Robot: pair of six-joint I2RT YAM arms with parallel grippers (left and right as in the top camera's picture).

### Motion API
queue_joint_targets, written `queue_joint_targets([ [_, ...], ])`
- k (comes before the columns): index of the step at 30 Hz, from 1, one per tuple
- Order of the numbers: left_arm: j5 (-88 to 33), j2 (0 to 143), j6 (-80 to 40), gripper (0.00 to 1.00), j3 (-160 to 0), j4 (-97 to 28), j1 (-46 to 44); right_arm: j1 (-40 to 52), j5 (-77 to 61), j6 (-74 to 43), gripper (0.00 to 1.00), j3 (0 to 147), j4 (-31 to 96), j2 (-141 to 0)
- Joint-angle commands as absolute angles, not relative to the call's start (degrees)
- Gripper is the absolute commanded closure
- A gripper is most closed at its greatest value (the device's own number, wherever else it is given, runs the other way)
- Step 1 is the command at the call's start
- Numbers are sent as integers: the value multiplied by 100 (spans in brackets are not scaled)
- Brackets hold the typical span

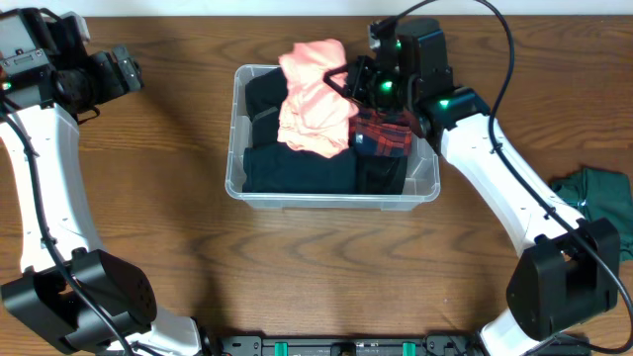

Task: Pack container
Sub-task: 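Carry the pink garment over the bin and lower it on top, then release and press the pink garment into the bin, then withdraw right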

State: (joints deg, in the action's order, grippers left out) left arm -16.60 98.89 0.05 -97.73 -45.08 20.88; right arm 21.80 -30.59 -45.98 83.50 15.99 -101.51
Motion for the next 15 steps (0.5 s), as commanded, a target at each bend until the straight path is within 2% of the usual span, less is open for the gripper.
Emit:
queue_joint_targets([
  [1, -1732, 9848, 84, 2, -9767, -4512, 2093, 2047, -2510, -4032, 99, 8468, 1852, -10077],
  [10, -1732, 9848, 84, 2, -9767, -4512, 2093, 1907, -2123, -3426, 98, 8468, 2270, -10390],
  [11, -1732, 9848, 84, 2, -9767, -4512, 2093, 1896, -2123, -3361, 92, 8468, 2272, -10464],
  [12, -1732, 9848, 84, 2, -9767, -4512, 2093, 1896, -2123, -3251, 83, 8468, 2268, -10541],
  [15, -1732, 9848, 84, 2, -9767, -4512, 2093, 1885, -2119, -2801, 46, 8468, 2274, -10696],
])
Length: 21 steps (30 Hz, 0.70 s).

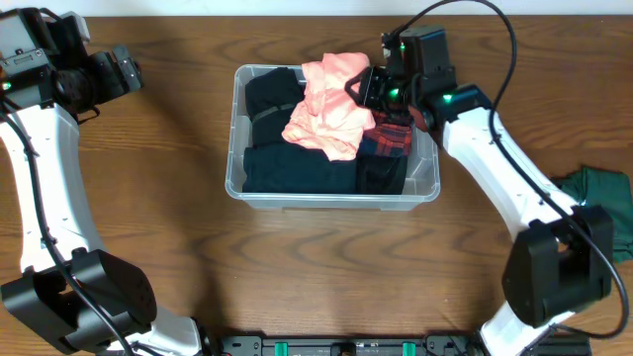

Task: Pack container
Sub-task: 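Release and press the pink garment into the bin, then withdraw right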

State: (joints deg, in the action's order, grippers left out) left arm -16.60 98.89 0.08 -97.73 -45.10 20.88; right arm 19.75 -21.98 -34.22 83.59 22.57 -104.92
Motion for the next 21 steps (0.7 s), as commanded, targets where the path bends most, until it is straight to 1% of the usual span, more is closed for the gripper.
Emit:
queue_joint_targets([
  [1, -1732, 9848, 84, 2, -9767, -4512, 2093, 1868, -2117, -2668, 41, 8468, 2274, -10698],
  [2, -1732, 9848, 84, 2, -9767, -4512, 2093, 1837, -2117, -2526, 40, 8473, 2259, -10694],
  [6, -1732, 9848, 84, 2, -9767, -4512, 2093, 1682, -2121, -2023, 41, 8739, 2353, -10516],
  [11, -1732, 9848, 84, 2, -9767, -4510, 2093, 1625, -2075, -1313, 41, 9520, 2939, -10372],
  [12, -1732, 9848, 84, 2, -9767, -4512, 2093, 1627, -2078, -1214, 42, 9660, 3057, -10372],
  [13, -1732, 9848, 84, 2, -9767, -4512, 2093, 1653, -2073, -1131, 45, 9745, 3127, -10372],
  [14, -1732, 9848, 84, 2, -9767, -4512, 2093, 1686, -2073, -1063, 49, 9773, 3157, -10372],
  [15, -1732, 9848, 84, 2, -9767, -4512, 2093, 1732, -2073, -1041, 57, 9773, 3181, -10372],
  [16, -1732, 9848, 84, 2, -9767, -4512, 2093, 1787, -2071, -1017, 67, 9771, 3218, -10377],
  [17, -1732, 9848, 84, 2, -9767, -4512, 2093, 1857, -2014, -1000, 82, 9771, 3269, -10425],
  [18, -1732, 9848, 84, 2, -9767, -4512, 2093, 1931, -1916, -998, 92, 9771, 3323, -10462],
  [19, -1732, 9848, 84, 2, -9767, -4512, 2093, 2021, -1780, -998, 99, 9769, 3378, -10519],
  [21, -1732, 9848, 84, 2, -9767, -4512, 2093, 2204, -1549, -998, 99, 9765, 3474, -10648],
])
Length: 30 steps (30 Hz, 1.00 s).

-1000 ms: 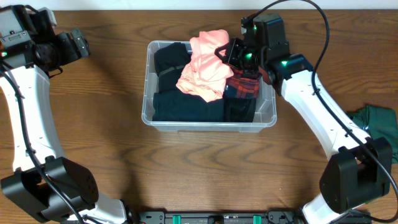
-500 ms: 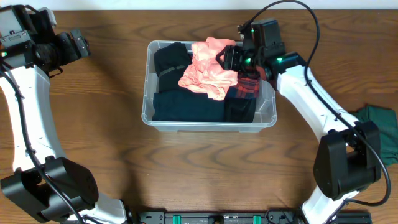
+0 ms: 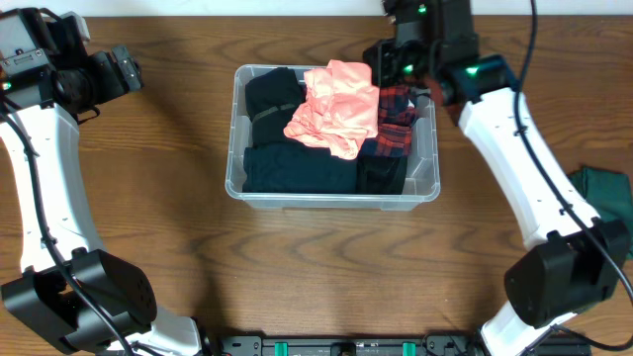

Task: Pack container
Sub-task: 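Release and press the pink garment into the bin, then withdraw right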

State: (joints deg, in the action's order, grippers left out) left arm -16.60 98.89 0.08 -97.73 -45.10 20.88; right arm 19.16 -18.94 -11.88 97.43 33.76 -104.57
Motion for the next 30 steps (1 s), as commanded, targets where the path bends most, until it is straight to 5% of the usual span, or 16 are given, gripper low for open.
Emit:
queue_joint_targets([
  [1, -1732, 9848, 84, 2, -9767, -4510, 2093, 2287, -1426, -996, 99, 9765, 3527, -10726],
  [15, -1732, 9848, 84, 2, -9767, -4512, 2093, 2615, -823, -1020, 99, 9765, 3704, -12835],
  [26, -1734, 9848, 84, 2, -9767, -4512, 2093, 2617, -827, -1020, 99, 9870, 3680, -12359],
  [28, -1732, 9848, 84, 2, -9767, -4512, 2093, 2615, -891, -1022, 91, 9913, 3708, -11992],
  [30, -1732, 9848, 84, 2, -9767, -4512, 2093, 2615, -965, -1022, 71, 9970, 3745, -11568],
])
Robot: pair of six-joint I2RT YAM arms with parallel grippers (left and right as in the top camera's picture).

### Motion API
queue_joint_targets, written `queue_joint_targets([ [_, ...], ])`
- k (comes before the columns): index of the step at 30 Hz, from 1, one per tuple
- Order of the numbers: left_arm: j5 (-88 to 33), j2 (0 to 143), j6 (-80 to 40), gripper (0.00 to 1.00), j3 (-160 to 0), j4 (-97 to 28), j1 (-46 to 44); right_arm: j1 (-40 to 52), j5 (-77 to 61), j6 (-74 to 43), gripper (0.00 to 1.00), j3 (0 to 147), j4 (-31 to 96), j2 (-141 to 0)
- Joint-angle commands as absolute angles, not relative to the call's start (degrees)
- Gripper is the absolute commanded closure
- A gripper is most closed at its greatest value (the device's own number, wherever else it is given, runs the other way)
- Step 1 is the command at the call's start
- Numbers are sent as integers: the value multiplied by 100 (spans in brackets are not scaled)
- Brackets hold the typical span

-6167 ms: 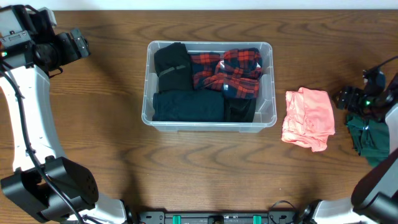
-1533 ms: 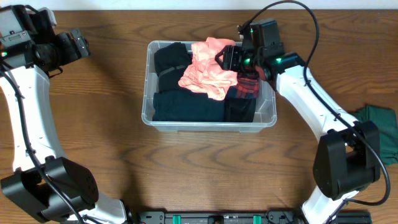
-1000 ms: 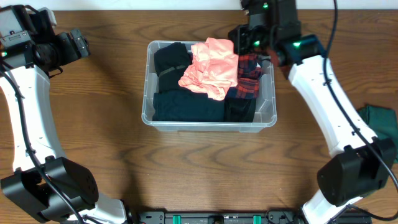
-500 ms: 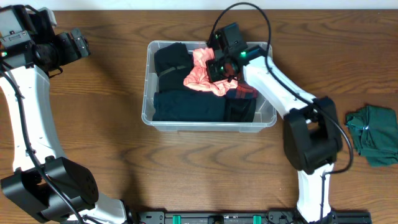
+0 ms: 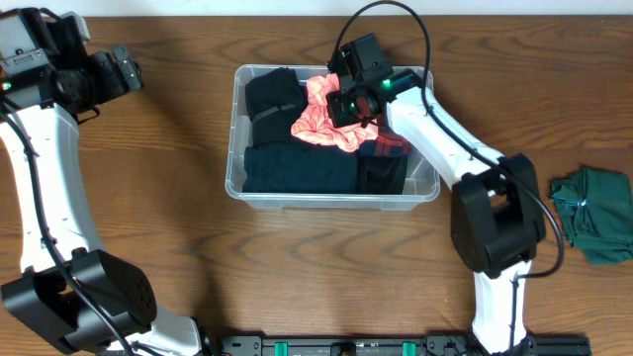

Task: Pack container

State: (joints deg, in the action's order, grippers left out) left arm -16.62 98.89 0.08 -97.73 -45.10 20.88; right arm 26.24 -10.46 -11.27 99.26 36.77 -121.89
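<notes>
A clear plastic container (image 5: 234, 183) stands mid-table, holding folded dark clothes (image 5: 297, 168), a black garment (image 5: 272, 97) and a red plaid piece (image 5: 392, 145). A crumpled salmon-pink garment (image 5: 316, 121) lies on top at the back right of the container. My right gripper (image 5: 343, 105) points down onto the pink garment, and its fingers are hidden under the wrist, so their state does not show. My left gripper (image 5: 127, 71) hangs at the far left, well away from the container, open and with nothing in it.
A dark green garment (image 5: 591, 213) lies crumpled on the wooden table near the right edge. The right arm's cable loops over the container's back rim. The arm bases stand at the front left and front right.
My right gripper has moved from above the container's back right corner leftward and down onto the pink garment. The garment looks more bunched and smaller. The left arm has not moved.
My right gripper first held the pink garment over the middle of the container. The garment then sat further right over the plaid piece, then spread in the container with the gripper raised at the back right corner. Now the gripper is on the garment.
</notes>
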Motion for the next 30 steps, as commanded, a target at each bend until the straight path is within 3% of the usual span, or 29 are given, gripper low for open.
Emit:
queue_joint_targets([
  [1, -1732, 9848, 84, 2, -9767, -4512, 2093, 2615, -969, -1022, 58, 10001, 3780, -11349],
  [5, -1732, 9848, 84, 2, -9767, -4512, 2093, 2508, -967, -1050, 27, 10095, 4080, -10442],
  [14, -1732, 9848, 84, 2, -9767, -4512, 2093, 1026, -991, -1328, 3, 10095, 5863, -8927],
  [22, -1732, 9848, 84, 2, -9767, -4512, 2093, -1245, -1125, -1671, 1, 10092, 7566, -8418],
  [30, -1732, 9848, 84, 2, -9767, -4510, 2093, -3638, -1297, -1271, 1, 9813, 7911, -8390],
])
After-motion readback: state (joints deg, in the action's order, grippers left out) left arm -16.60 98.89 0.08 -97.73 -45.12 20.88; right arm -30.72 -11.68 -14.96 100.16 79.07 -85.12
